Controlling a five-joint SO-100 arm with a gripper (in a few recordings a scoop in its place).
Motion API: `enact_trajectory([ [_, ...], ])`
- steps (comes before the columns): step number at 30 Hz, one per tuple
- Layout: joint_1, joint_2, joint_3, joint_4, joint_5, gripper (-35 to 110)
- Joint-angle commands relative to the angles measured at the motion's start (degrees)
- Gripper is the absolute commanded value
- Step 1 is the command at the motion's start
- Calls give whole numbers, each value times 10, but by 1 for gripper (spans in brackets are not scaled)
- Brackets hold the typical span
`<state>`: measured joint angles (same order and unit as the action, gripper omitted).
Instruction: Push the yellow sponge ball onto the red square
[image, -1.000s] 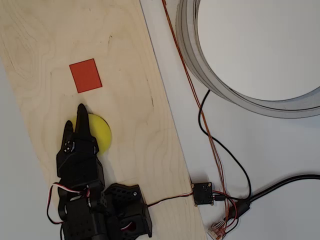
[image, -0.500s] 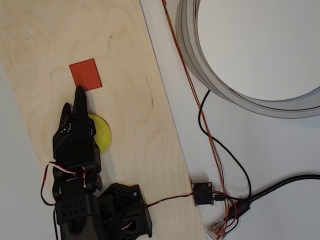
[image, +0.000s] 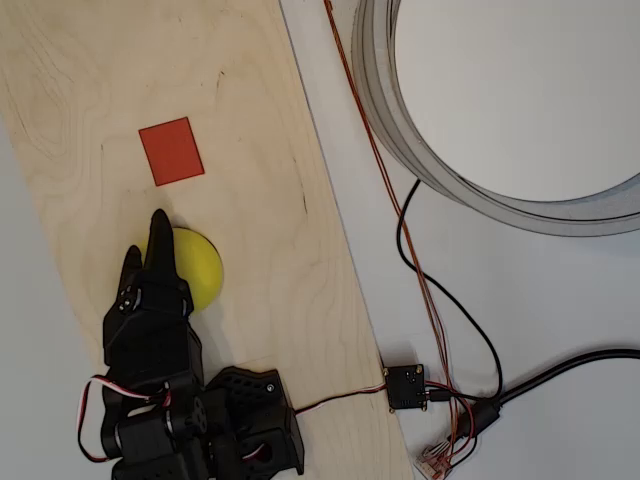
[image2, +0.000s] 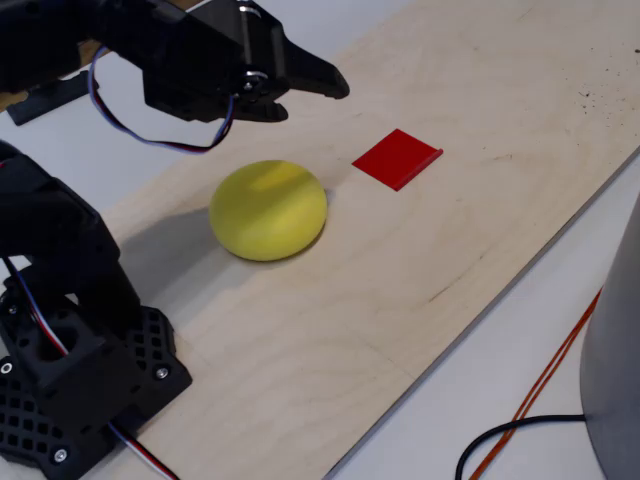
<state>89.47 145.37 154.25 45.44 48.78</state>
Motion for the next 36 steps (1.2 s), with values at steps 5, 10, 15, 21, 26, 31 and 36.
enact_trajectory([
  [5,-28,145,76,59,28,25],
  [10,-50,251,147,73,40,23],
  [15,-56,324,190,91,44,23],
  [21,-52,350,212,83,44,23],
  [26,-47,345,238,39,43,23],
  [31,-46,289,232,-5,42,23],
  [36,-41,149,187,-59,40,23],
])
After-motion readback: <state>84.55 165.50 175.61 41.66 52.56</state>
